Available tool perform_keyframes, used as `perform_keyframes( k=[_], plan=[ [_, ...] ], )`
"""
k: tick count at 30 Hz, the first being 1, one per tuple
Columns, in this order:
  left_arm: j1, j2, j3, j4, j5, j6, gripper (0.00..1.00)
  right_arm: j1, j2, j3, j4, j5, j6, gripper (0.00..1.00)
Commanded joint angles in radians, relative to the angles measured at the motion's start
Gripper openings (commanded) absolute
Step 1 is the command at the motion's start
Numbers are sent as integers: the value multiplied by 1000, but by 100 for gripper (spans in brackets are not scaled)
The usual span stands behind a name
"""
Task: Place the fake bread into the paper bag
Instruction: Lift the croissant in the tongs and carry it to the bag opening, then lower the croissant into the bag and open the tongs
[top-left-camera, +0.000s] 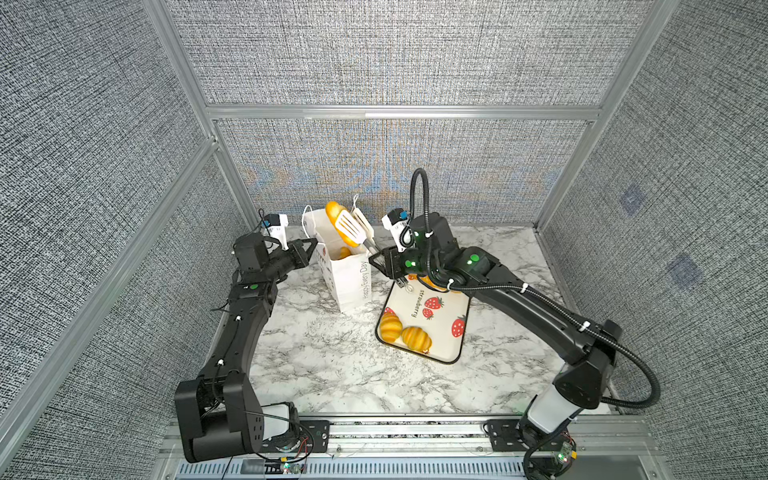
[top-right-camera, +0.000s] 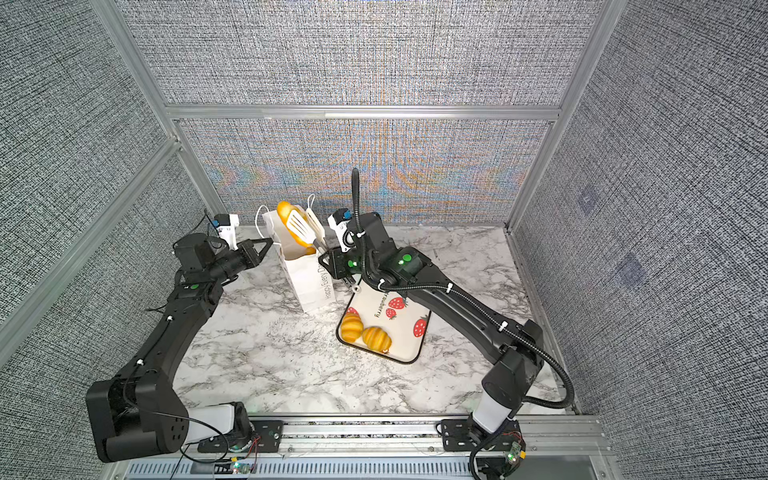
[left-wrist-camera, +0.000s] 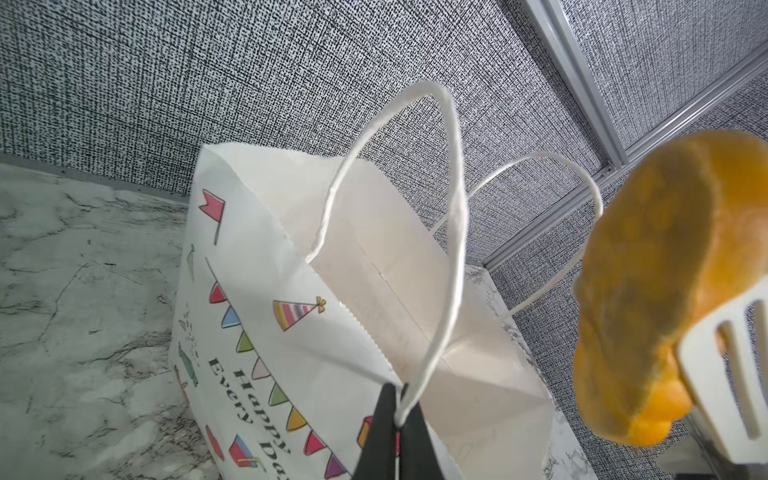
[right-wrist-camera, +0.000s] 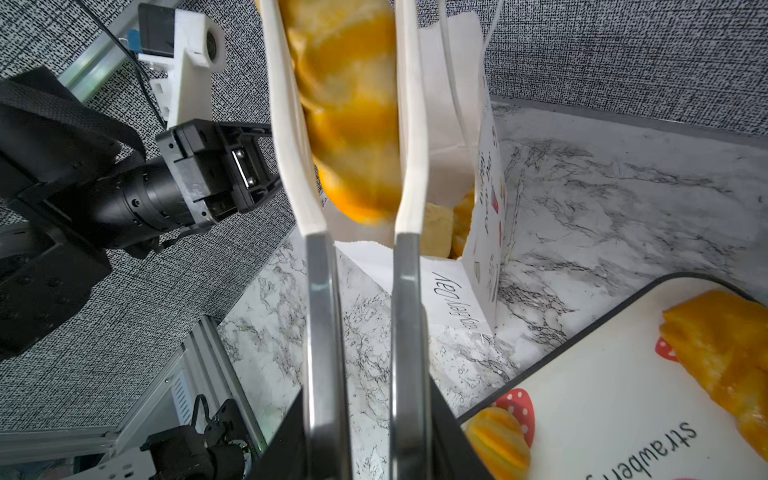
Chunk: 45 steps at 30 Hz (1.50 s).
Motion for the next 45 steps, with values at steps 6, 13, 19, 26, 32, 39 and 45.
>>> perform_keyframes(
  k=[6,13,19,26,32,39,45],
  plan=[
    [2,-6,-2,21,3,6,0,5,47,28,33,-22,-3,33],
    [1,-8,-2,21,2,8,0,6,74,32,31,-24,4,33],
    [2,-7,-1,22,3,8,0,11,78,25,31,-30,11,34],
    [1,-7,-2,21,2,7,0,15,71,-1,30,-25,14,38],
    [1,-8,-1,21,3,6,0,15,64,-15,31,-19,16,43],
    [1,-11,-2,21,1,7,0,16,61,-20,30,-15,17,48],
    [1,-11,-2,22,3,6,0,15,54,-20,27,-6,15,51]
  ],
)
